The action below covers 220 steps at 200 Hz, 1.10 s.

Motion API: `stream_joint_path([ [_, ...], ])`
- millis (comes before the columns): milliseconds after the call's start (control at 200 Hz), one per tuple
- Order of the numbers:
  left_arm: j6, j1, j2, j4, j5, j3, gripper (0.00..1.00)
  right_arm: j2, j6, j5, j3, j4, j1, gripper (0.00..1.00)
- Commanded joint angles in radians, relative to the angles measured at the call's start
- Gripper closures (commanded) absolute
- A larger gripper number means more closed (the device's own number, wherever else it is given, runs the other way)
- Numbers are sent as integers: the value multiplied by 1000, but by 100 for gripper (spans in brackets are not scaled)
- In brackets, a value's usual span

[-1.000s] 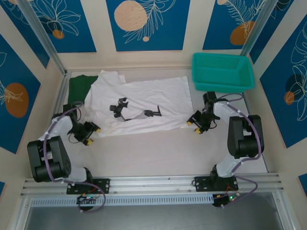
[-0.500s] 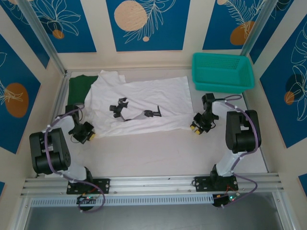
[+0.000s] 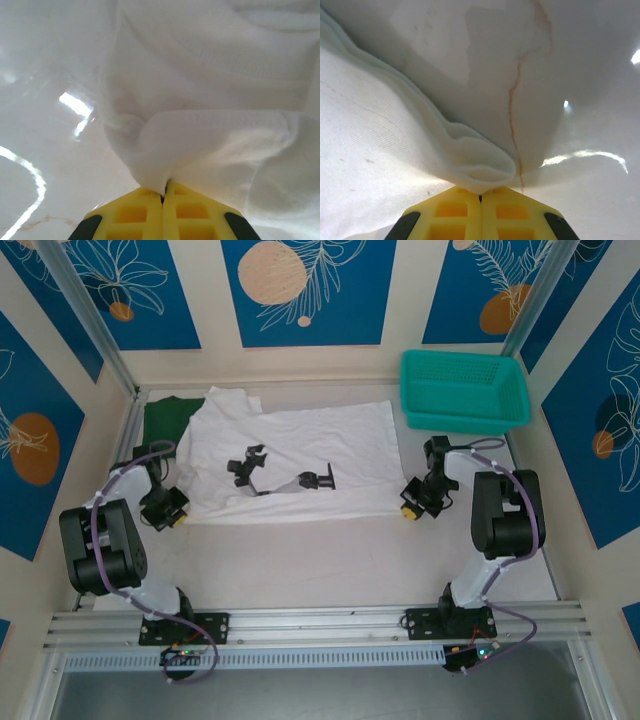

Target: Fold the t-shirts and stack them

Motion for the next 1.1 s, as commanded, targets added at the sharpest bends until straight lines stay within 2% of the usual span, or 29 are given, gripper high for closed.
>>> stream_joint_path([
  [0, 31, 8, -58, -84, -41, -15, 100, -58, -20, 16, -70, -95, -12, 100],
  [245, 13, 7, -203, -186, -19, -110, 100, -210, 8, -30, -235, -105, -50, 100],
  [390, -42, 4, -285, -276, -37, -86, 100, -295, 33, -40, -295, -119, -70, 98],
  [495, -84, 4, -304, -296, 5, -130, 100, -332, 74, -37, -310, -136, -93, 94],
  [570, -128, 4, -333, -292, -3, -178, 100, -369, 95, -31, -340, -129, -118, 93],
  [625, -163, 4, -353, -310, -16, -175, 100, -393, 107, -28, -352, -132, -132, 86],
  [640, -172, 5, -359, -316, -16, -176, 98, -399, 115, -25, -352, -136, -135, 84],
  [685, -196, 6, -367, -329, -30, -171, 82, -414, 123, -19, -346, -149, -143, 80],
  [705, -208, 6, -370, -342, -45, -167, 80, -422, 130, -14, -340, -156, -147, 77],
  [785, -237, 17, -391, -377, -110, -147, 75, -467, 153, 14, -310, -184, -167, 55],
  [815, -241, 22, -395, -390, -131, -131, 67, -482, 158, 23, -300, -189, -171, 50],
  [880, -227, 25, -391, -388, -144, -91, 60, -516, 168, 47, -272, -193, -172, 39],
  [965, -191, 25, -367, -391, -147, -6, 52, -547, 192, 105, -217, -196, -139, 36],
  [1040, -148, 6, -336, -386, -126, 87, 52, -575, 210, 134, -166, -144, -71, 37],
  [1095, -110, -28, -303, -362, -59, 138, 54, -573, 187, 114, -127, -46, 14, 39],
])
